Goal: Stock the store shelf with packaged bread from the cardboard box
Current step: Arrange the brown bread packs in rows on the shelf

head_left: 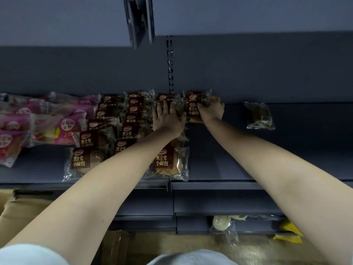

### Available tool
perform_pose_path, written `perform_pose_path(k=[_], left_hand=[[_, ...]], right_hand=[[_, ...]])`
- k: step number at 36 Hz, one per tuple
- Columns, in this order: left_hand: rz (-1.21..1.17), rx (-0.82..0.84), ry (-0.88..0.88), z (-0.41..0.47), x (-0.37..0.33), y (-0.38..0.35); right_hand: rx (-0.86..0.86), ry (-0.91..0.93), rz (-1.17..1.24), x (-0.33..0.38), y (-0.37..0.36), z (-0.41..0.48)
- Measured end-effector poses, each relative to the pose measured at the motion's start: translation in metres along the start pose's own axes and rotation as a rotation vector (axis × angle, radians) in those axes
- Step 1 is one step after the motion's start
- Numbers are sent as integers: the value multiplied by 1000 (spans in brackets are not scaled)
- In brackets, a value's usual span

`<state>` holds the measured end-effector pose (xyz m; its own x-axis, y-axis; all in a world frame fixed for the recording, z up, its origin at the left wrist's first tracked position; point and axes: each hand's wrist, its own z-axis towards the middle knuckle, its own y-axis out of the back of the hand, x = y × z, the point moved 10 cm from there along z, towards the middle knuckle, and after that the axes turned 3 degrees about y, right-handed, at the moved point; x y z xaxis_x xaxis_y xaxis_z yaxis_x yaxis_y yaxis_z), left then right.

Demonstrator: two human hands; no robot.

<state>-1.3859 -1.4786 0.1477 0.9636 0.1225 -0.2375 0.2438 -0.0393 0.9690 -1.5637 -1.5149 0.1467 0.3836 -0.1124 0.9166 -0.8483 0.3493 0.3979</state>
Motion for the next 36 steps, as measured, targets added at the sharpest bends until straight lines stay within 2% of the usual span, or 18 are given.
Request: perform_pose_path(k=[11,22,24,26,28,36], left_hand=[[-11,-80,-64,5,-15,20],[81,-158,-349,-8,-113,9],[69,-141,-385,-10,-132,2],[74,-126,-416,-13,-150,-6],[77,-108,-441,-17,-166,-13],[15,-23,-511,-28,-204,-33]], right_hand=[[-74,106,-67,-3,51,-1],[-220,287,-283,-8,137,-2],[-151,260,-402,-23,142,2],[5,171,-588,-50,142,6],[148,73,-670,-75,145,2],[174,227,-684,-72,165,-13]])
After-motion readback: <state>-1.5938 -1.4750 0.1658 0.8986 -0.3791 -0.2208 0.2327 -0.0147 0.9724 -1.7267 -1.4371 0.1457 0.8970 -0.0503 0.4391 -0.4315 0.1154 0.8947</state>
